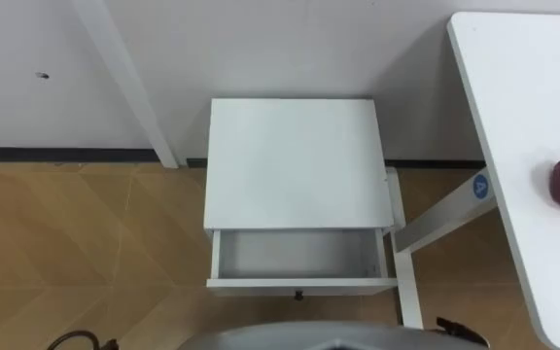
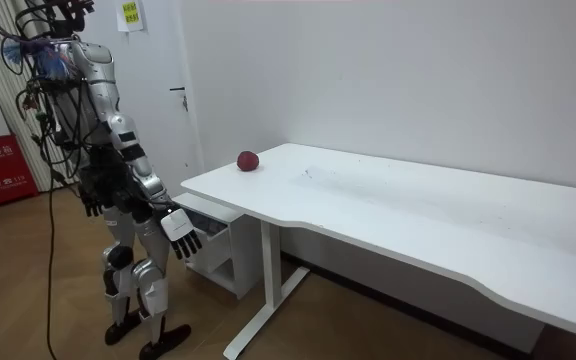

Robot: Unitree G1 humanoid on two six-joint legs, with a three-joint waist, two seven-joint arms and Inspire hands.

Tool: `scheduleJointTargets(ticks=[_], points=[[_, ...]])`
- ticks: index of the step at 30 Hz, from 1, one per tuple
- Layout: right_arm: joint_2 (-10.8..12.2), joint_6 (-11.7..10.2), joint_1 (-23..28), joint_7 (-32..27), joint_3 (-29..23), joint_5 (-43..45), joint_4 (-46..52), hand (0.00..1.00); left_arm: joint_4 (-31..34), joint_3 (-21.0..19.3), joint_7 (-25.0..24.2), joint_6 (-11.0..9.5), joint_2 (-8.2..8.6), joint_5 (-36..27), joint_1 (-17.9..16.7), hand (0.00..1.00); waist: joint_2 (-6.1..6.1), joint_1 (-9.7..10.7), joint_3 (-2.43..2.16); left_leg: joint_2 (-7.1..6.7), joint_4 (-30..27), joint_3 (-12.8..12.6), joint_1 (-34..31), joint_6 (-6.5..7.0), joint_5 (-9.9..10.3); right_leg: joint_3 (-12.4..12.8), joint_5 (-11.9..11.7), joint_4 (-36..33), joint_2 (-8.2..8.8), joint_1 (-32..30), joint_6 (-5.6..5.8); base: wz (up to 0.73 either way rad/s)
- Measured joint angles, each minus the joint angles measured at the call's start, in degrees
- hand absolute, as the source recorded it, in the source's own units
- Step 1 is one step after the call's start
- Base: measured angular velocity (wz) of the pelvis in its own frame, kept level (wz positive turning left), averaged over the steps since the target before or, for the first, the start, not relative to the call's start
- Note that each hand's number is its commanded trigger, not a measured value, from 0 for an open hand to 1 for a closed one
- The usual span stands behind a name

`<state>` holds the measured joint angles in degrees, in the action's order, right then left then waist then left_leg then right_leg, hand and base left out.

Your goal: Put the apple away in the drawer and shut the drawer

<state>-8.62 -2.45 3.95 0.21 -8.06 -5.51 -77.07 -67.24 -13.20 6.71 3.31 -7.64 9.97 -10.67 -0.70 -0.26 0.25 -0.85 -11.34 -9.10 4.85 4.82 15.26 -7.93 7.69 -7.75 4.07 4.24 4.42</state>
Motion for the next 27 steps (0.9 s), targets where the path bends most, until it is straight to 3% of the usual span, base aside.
scheduleJointTargets(ticks=[5,10,12,18,21,25,27], points=[[0.0,0.1,0.0,0.3,0.1,-1.5,-0.2,0.00,0.0,0.0,-0.1,0.0,0.01,-3.3,0.0,0.00,-0.09,-0.2,0.45,0.04,0.3,-0.1,0.8,0.00,0.0,0.0,0.0,0.0,-0.02,0.6,0.01,-0.01],[0.6,0.4,0.1,-0.1,-1.0,-13.4,-0.6,0.00,-0.4,-0.2,0.0,-0.2,0.17,-6.0,0.1,0.00,-0.47,0.0,0.42,0.09,0.8,-0.5,0.8,-0.05,0.0,0.2,0.0,-0.1,-0.11,0.1,0.00,-0.04],[0.6,1.1,0.3,-0.1,-4.7,-20.0,-0.5,0.00,-0.3,-0.7,0.0,-0.6,0.20,-5.9,0.1,0.00,-0.53,0.1,0.38,0.09,0.9,-0.7,0.7,-0.07,0.0,0.4,0.0,-0.1,-0.14,-0.1,0.00,-0.04],[0.6,1.2,1.3,-2.8,-24.6,-55.2,2.1,0.00,-1.1,-8.1,0.2,-1.8,0.01,-6.0,-1.4,0.00,-0.71,3.3,0.04,0.08,0.9,-1.9,2.1,-0.06,0.0,2.0,0.0,-0.1,-0.25,0.7,0.00,-0.12],[0.6,0.8,2.4,-4.8,-30.7,-66.4,5.3,0.00,-1.3,-10.4,0.3,-2.0,-0.62,-5.8,-1.7,0.00,-0.64,3.8,-0.12,0.12,1.2,-2.7,2.8,-0.06,0.0,2.9,0.1,-0.4,-0.35,0.8,-0.11,-0.15],[0.5,0.5,2.7,-7.6,-34.4,-72.5,8.0,0.00,-1.3,-11.0,0.3,-2.0,-1.81,-5.3,-1.7,0.00,-0.99,5.0,-0.22,0.15,1.7,-3.2,3.0,-0.06,0.0,3.1,0.3,-1.2,-0.43,0.3,-0.17,-0.06],[0.5,0.6,2.6,-9.2,-36.4,-74.4,8.1,0.00,-1.3,-11.4,0.3,-2.0,-2.44,-5.4,-1.7,0.00,-1.73,5.3,-0.10,0.22,1.7,-3.4,2.9,-0.07,0.0,3.2,0.3,-1.9,-0.45,-0.2,-0.18,-0.05]])
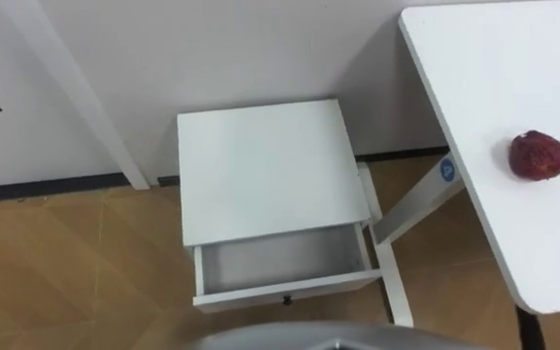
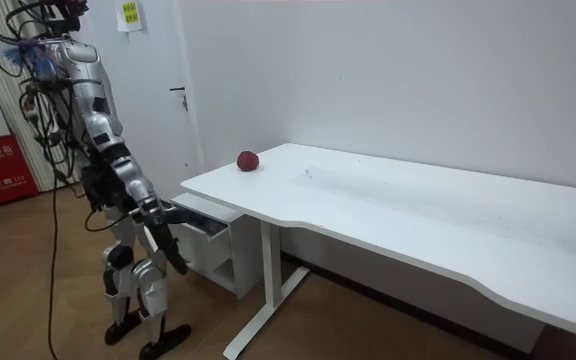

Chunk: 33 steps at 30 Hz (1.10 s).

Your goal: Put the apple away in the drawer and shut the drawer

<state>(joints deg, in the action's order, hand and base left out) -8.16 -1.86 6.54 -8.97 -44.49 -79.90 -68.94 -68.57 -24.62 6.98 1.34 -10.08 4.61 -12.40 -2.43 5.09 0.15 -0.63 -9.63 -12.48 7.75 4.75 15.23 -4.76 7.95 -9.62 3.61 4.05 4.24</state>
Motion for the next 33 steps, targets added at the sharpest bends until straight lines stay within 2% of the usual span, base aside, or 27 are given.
scheduleJointTargets(ticks=[6,8,12,14,16,17,19,23,27,33], points=[[-0.7,-0.3,-0.1,-7.6,-2.0,-3.4,3.8,0.00,0.4,-0.1,0.0,0.1,-1.16,0.0,-1.5,0.00,-0.88,1.1,-0.25,0.05,0.0,-0.6,-0.3,-0.03,0.0,0.0,0.2,-2.3,0.05,-1.6,-0.29,-0.08],[-0.9,-1.4,-0.4,-10.2,-2.7,-3.8,8.1,0.00,1.5,-0.1,0.0,0.1,-1.23,0.0,-2.3,0.00,-0.97,1.3,-0.22,0.16,-0.3,-1.4,-0.5,-0.04,0.0,-0.1,0.2,-3.0,0.02,-2.3,-0.35,-0.16],[-1.9,-4.0,-1.2,-15.4,-4.4,-3.7,14.7,0.00,2.6,-0.1,0.0,0.0,-1.63,1.1,-2.6,0.00,-1.64,1.5,-0.18,0.14,-0.2,-1.4,-0.6,-0.04,0.0,-0.1,0.2,-3.0,0.03,-2.4,-0.35,-0.02],[-2.6,-5.2,-1.3,-19.3,-4.8,-3.4,21.1,0.00,3.8,-0.2,-0.1,-0.1,-1.59,1.8,-2.9,0.00,-2.01,2.1,-0.29,0.11,-0.2,-1.4,-1.1,-0.04,0.0,-0.1,0.2,-3.0,0.02,-2.9,-0.35,0.00],[-3.0,-6.1,-1.7,-21.9,-6.5,-2.7,27.0,0.00,3.9,-0.2,-0.1,-0.1,-1.58,2.3,-3.2,0.00,-1.58,2.4,-0.46,0.12,-0.2,-1.3,-1.4,-0.06,-0.1,-0.1,0.2,-2.9,-0.01,-3.1,-0.35,0.02],[-4.0,-6.9,-2.5,-23.3,-6.9,-1.6,29.1,0.00,3.9,-0.2,-0.1,-0.1,-1.58,2.5,-3.4,0.00,-1.55,2.7,-0.45,0.14,-0.2,-1.3,-1.5,-0.06,-0.1,-0.2,0.2,-2.8,-0.04,-3.2,-0.35,0.00],[-5.3,-7.4,-3.2,-25.3,-6.9,3.6,32.3,0.00,4.4,-0.2,-0.3,-0.1,-1.58,4.1,-3.4,0.00,-1.32,2.9,-0.60,0.15,-0.2,-1.1,-2.0,-0.06,-0.1,-0.3,0.2,-2.4,-0.04,-3.3,-0.34,0.04],[-5.9,-9.4,-3.4,-31.7,-6.1,14.1,42.7,0.00,4.5,0.7,-0.4,-0.2,-1.58,4.8,-3.3,0.00,-1.37,2.6,-0.58,0.26,-0.1,-0.9,-2.2,-0.31,-0.2,-0.2,0.2,-2.0,-0.29,-3.5,-0.32,0.02],[-6.1,-9.4,-4.2,-35.5,-4.1,24.6,50.7,0.00,4.6,2.4,-0.4,-0.1,-1.07,4.8,-3.4,0.00,-1.11,2.4,-0.42,0.28,0.0,-1.0,-2.5,-0.35,-0.3,-0.1,0.2,-1.8,-0.35,-3.9,-0.32,-0.01],[-7.4,-8.8,-4.3,-36.5,3.6,43.0,56.0,0.00,5.0,7.3,-0.4,0.0,-0.74,5.0,-3.1,0.00,-1.34,1.9,-0.28,0.35,0.0,-1.0,-3.1,-0.58,-0.4,0.0,0.2,-1.0,-0.41,-4.2,-0.33,-0.01]])
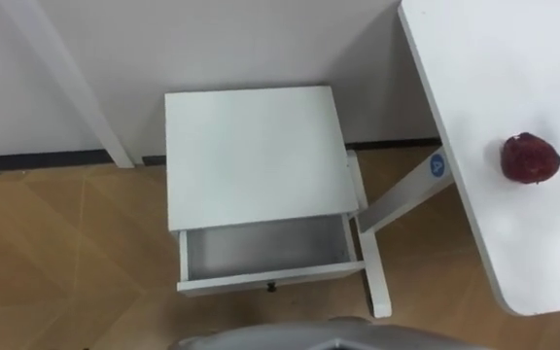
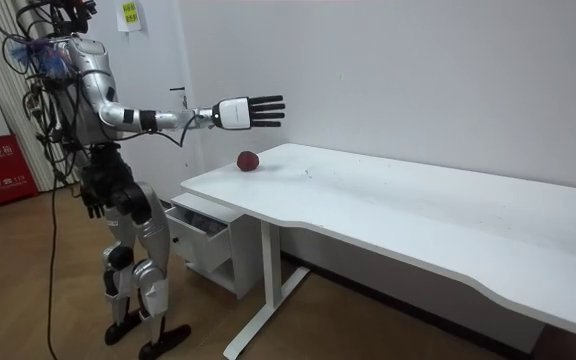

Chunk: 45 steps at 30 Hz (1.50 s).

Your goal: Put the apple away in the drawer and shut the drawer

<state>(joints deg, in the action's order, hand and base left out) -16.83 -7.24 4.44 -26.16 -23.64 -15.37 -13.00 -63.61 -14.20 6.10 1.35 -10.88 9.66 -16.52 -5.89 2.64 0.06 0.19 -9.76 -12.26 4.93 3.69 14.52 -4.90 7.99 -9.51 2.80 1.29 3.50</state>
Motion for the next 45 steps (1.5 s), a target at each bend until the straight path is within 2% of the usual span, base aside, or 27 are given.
scheduleJointTargets(ticks=[4,10,13,15,17,23,34,45], points=[[0.0,1.1,1.5,3.0,0.7,0.4,-0.7,0.00,0.5,0.9,0.0,0.1,0.04,0.0,-0.2,0.00,0.03,-0.3,0.02,0.01,0.0,0.0,0.4,0.00,0.0,0.0,0.0,0.1,0.00,0.2,0.00,0.00],[0.0,1.9,2.5,7.3,2.3,4.7,-2.7,0.00,2.1,0.9,-0.7,0.1,0.03,0.1,-0.8,0.00,0.85,-1.0,0.14,0.02,0.0,0.0,0.5,0.00,0.0,-0.4,0.0,0.0,0.05,0.4,0.00,0.00],[0.0,2.0,2.5,8.2,2.5,7.0,-4.1,0.00,2.0,0.9,-1.3,0.1,0.03,0.1,-0.8,0.00,1.07,-1.3,0.07,0.04,0.1,0.2,0.4,-0.01,0.0,-1.3,-0.1,-0.1,0.15,0.4,-0.08,0.05],[0.0,2.0,2.5,8.7,3.0,8.3,-4.3,0.00,2.0,0.9,-1.7,0.1,0.03,0.1,-0.7,0.00,1.29,-1.3,-0.20,0.06,0.1,0.3,-0.3,-0.01,0.0,-1.6,-0.2,-0.2,0.16,-0.2,-0.23,0.02],[-0.1,2.0,2.4,8.7,3.8,9.6,-4.6,0.00,1.9,0.9,-1.7,0.1,0.03,0.1,-0.7,0.00,1.47,-1.4,-0.26,0.06,0.0,0.4,-0.3,-0.04,0.0,-1.6,-0.2,-0.2,0.14,-0.2,-0.24,0.00],[-0.1,2.0,1.9,11.6,4.8,15.9,-8.6,0.00,1.8,0.9,-1.9,0.1,0.06,0.1,-0.5,0.00,1.53,-1.5,-0.22,0.04,-0.3,0.4,-0.2,-0.05,0.0,-1.7,-0.2,-0.1,0.19,-0.2,-0.24,0.00],[-0.1,2.4,1.9,13.2,5.0,16.2,-11.6,0.00,1.7,0.9,-2.1,0.1,0.21,0.1,0.2,0.00,1.88,-1.4,0.09,0.06,-0.3,0.4,-0.3,-0.07,0.0,-1.8,-0.2,-0.1,0.20,-0.2,-0.25,0.00],[-0.1,1.7,2.1,14.5,5.1,16.2,-16.2,0.00,1.0,1.2,-1.9,-0.1,0.63,0.1,1.1,0.00,1.88,-1.3,0.08,0.07,-0.6,0.8,-0.2,-0.07,0.0,-2.6,-0.2,0.0,0.28,0.5,-0.25,0.02]])
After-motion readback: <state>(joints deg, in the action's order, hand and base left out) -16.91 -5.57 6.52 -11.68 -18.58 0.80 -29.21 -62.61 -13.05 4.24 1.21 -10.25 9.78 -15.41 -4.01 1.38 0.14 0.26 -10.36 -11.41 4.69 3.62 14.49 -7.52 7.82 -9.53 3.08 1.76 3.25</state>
